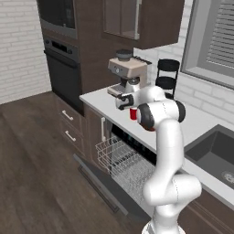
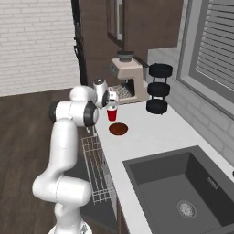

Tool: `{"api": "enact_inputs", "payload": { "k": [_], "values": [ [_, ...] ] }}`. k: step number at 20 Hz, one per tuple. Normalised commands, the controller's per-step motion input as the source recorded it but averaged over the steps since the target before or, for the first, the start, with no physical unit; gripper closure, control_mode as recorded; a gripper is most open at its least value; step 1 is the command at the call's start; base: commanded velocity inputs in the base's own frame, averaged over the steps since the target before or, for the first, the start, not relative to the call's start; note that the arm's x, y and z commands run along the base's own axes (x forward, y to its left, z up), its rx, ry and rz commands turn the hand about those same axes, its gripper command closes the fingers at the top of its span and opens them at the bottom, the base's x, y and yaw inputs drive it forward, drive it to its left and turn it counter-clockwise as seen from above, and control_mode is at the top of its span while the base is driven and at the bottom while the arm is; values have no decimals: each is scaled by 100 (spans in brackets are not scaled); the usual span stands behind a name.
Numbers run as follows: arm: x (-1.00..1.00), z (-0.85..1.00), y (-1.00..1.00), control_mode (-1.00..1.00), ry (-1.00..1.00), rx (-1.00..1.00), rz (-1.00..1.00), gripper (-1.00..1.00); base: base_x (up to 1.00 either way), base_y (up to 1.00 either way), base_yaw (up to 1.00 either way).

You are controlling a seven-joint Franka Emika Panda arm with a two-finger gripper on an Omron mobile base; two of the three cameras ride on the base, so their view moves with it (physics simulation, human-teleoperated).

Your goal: Pick up the cup and bowl from the counter, place them in the dishwasher, and close the dishwasher door.

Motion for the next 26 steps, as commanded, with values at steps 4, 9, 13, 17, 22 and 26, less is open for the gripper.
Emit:
{"api": "enact_inputs", "payload": {
  "k": [4, 9, 13, 17, 22, 26],
  "values": [
    [38, -28, 0, -100, 2, 0, 0, -100, 0, 0, 0],
    [-5, -31, 0, -100, 17, 0, 0, 100, 0, 0, 0],
    [-12, -29, 0, -100, 15, 0, 0, 100, 0, 0, 0],
    [-14, -38, 0, -100, 15, 0, 0, 100, 0, 0, 0],
    [-43, -19, 0, -100, 2, 0, 7, 100, 0, 0, 0],
    [-92, -3, 27, -100, -18, -12, 5, 100, 0, 0, 0]
  ]
}}
